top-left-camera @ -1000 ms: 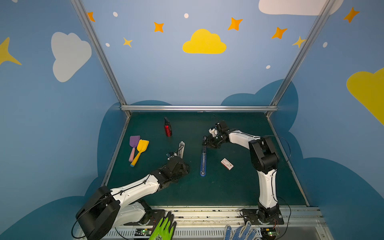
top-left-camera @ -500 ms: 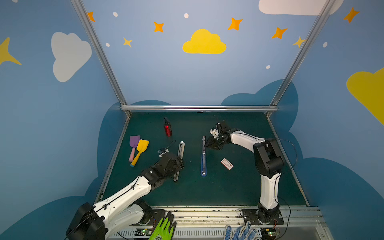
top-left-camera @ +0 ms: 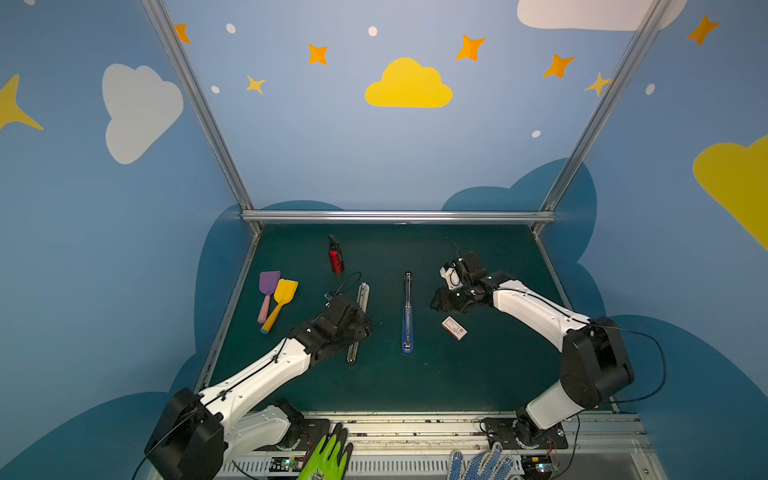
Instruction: Load the staples into the stapler
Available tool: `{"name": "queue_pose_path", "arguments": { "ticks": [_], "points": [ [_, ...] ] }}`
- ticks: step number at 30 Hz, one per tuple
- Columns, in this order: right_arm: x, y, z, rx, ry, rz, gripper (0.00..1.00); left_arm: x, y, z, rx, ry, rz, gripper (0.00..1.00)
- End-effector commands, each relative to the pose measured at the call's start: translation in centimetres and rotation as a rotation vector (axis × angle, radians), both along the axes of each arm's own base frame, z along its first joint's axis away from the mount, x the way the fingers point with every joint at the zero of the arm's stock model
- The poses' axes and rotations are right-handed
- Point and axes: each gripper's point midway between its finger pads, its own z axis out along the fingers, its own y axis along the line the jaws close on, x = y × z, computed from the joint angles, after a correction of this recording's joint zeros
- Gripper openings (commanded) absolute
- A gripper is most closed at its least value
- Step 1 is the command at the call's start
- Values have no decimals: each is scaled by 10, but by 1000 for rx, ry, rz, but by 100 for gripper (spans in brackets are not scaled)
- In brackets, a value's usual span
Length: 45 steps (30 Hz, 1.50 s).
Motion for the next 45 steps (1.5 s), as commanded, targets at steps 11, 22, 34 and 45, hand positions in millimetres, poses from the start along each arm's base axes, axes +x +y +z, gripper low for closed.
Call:
{"name": "queue_pose_path", "arguments": {
  "ticks": [11,22,34,45],
  "points": [
    [-11,-61,-28,-46,76,-143,53,6,-80,-1,-2,28,-258,73],
    [28,-44,-49,-4,107,-131,55,1,-88,-2,-15,39,-284,73],
    [40,-17,-72,48,173,-76,54,2,-88,-2,-15,40,-279,73],
    [10,1,-71,94,208,-6,51,8,-94,-3,-19,51,-291,73]
  ]
}}
